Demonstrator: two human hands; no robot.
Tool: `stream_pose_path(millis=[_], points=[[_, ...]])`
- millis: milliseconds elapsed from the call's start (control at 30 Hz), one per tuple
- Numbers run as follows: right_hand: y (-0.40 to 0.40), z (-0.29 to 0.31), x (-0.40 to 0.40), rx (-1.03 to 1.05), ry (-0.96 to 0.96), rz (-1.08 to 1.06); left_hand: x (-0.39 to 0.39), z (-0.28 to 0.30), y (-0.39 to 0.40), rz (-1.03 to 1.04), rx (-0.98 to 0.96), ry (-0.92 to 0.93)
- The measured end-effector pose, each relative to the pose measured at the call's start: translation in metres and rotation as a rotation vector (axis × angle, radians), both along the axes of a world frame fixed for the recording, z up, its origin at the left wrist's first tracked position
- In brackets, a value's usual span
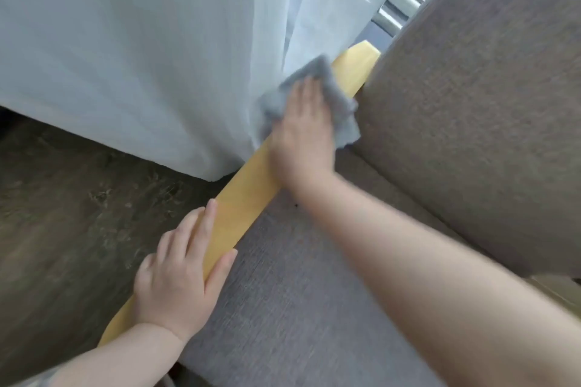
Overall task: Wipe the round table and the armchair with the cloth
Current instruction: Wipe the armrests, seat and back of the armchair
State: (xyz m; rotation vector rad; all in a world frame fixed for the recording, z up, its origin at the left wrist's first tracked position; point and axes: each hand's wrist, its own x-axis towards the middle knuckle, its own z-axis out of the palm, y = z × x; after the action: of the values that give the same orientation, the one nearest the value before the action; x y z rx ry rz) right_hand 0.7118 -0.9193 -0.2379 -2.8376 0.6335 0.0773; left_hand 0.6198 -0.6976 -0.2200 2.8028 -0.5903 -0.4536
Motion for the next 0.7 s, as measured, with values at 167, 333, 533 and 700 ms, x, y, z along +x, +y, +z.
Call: stream_pose_path(millis=[167,333,533,700], points=[[0.008,0.002,-0.004,0.051,-0.003,-0.283,-0.001,0.000,0.001,-0.005,-0.004,-0.019],[-0.023,0.004,0.033,0.031,0.026,-0.227,-0.001,-0.002,0.001,0.000,0.014,-0.033],[-0.026,0.004,0.076,0.065,0.058,-0.511,-0.001,-0.003,0.003,-0.001,0.019,-0.043],[-0.073,0.021,0.104,0.143,0.012,-0.670,-0.001,-0.005,0.003,-0.003,0.005,-0.033]])
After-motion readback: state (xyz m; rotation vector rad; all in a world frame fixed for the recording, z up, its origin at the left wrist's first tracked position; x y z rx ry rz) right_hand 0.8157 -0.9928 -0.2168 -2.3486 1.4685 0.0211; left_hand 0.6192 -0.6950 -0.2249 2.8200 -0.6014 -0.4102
